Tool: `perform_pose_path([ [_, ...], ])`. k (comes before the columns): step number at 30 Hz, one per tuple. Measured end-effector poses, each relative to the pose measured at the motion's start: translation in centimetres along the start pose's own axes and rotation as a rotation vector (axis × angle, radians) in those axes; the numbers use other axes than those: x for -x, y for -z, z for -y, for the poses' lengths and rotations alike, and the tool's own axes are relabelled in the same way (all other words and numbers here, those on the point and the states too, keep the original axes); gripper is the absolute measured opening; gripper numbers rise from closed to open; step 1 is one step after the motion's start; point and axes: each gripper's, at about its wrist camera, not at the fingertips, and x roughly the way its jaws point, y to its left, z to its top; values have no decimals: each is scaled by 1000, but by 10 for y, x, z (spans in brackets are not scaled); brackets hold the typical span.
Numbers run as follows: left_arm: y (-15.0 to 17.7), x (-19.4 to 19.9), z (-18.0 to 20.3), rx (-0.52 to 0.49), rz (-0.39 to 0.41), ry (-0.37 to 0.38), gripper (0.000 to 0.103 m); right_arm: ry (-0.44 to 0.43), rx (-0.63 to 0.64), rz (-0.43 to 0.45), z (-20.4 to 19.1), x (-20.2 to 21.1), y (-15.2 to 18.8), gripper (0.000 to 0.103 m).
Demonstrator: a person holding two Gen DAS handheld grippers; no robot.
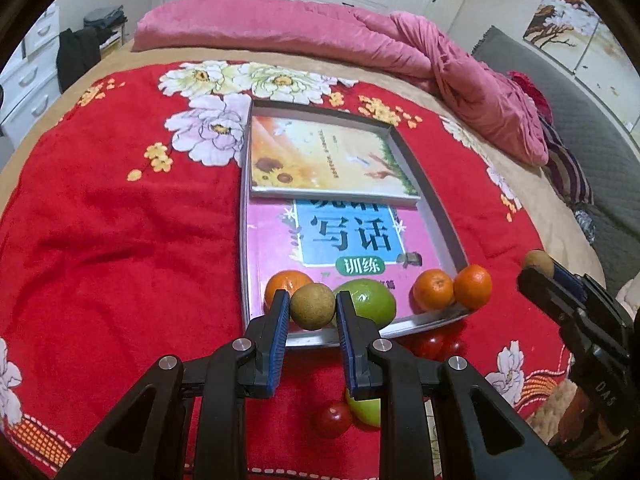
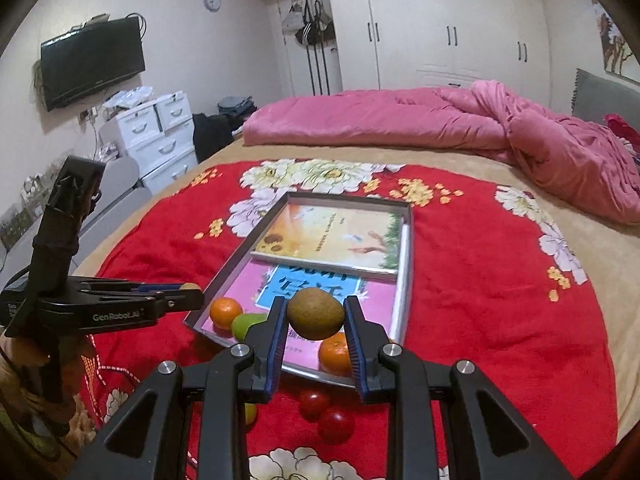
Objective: Organize fruits
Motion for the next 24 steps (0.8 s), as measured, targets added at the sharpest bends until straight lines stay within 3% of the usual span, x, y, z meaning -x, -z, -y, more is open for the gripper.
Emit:
perform_pose_path([
  [10, 6, -16, 6, -32, -16, -5, 24, -16, 49, -102, -17, -40, 18, 28],
  [24, 7, -30, 6, -52, -31, -19, 24, -24, 56, -165, -18, -69, 26, 28],
])
